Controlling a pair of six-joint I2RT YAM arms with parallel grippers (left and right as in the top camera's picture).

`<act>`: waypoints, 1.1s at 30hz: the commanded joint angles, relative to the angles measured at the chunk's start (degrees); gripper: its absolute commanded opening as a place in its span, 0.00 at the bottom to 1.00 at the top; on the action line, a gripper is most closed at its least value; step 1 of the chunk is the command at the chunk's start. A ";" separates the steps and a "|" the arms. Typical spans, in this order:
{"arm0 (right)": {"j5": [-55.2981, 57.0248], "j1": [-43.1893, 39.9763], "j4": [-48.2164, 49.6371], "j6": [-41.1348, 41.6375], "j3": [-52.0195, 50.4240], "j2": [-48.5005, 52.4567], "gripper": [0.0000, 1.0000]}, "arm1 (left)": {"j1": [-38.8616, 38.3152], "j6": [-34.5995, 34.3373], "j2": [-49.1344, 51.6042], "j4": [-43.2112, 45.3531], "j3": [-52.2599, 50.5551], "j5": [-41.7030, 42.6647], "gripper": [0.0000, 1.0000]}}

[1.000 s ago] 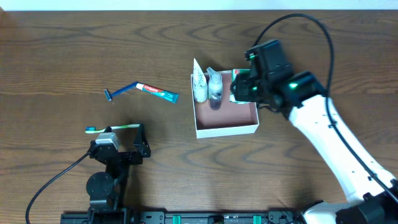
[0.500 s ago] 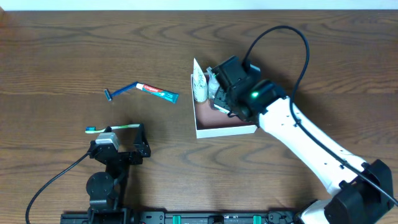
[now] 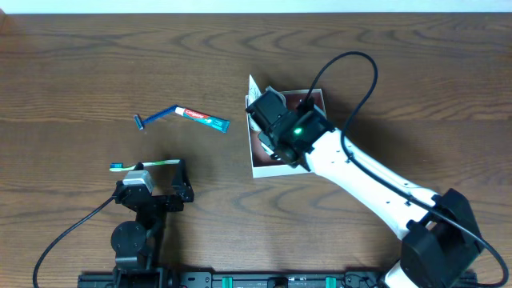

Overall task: Pack container
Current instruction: 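Lower the Dettol box into the box beside the bottles and release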

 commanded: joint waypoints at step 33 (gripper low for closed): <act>4.39 3.37 1.40 20.81 -0.28 5.95 0.26 | 0.24 0.76 0.02 -1.16 -1.44 0.81 0.98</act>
